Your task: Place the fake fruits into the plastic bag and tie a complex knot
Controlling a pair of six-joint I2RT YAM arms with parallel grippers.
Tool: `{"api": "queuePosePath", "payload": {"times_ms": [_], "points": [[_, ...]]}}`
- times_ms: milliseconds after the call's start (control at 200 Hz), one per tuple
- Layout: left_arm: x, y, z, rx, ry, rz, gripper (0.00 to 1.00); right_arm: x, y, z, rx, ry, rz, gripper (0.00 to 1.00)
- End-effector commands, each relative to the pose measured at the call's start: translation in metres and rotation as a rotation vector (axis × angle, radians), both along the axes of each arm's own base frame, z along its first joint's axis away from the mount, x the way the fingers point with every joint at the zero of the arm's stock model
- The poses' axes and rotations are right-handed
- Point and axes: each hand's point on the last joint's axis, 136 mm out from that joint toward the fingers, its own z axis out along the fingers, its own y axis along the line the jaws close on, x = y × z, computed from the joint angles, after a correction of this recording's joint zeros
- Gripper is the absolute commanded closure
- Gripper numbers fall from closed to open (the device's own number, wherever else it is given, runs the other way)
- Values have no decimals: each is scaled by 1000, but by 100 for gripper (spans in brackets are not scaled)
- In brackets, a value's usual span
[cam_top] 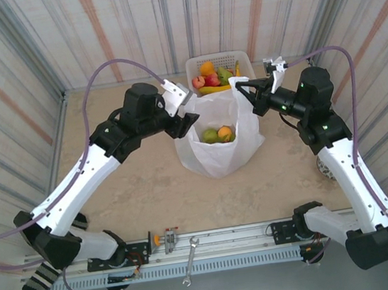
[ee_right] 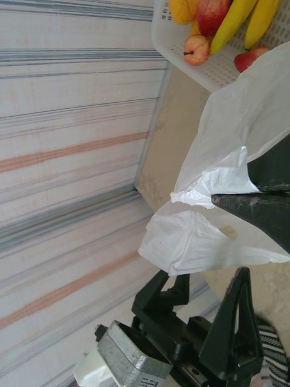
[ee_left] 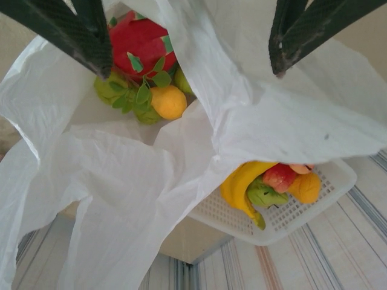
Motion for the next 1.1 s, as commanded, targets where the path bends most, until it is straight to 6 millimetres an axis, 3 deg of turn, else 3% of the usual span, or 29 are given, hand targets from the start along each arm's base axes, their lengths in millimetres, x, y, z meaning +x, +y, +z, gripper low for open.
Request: {"api": "queuePosePath", "payload": {"times_ms": [0,110,175,281,421,626,666,927,1092], "points": [[8,-14,19,-81,-48,-37,43,-5,-2,4,21,-6,2,100],[19,-20,25,-165,-7,-73,71,-4,-3,3,25,0,-3,100],[16,-24,36,-204,-7,-115,86,-4,-7,6,45,12,-7,100],[5,-23,59,-258,-44,-161,99,-4,-16,20,97,11,5,100],[-7,-4,106,-388,-59,-208,100,-7,-25,44,138,-15,7,100],[-12,44,174,-631,-86,-237,100,-13,-36,73,194,-39,-13,100],[-12,50,181,-665,-78,-244,100,-27,-38,84,199,-78,-11,100],[-3,46,161,-709,1,-269,100,-34,-43,90,240,-83,-33,100],[8,41,136,-716,79,-249,100,-20,-43,64,258,7,-45,100]]}}
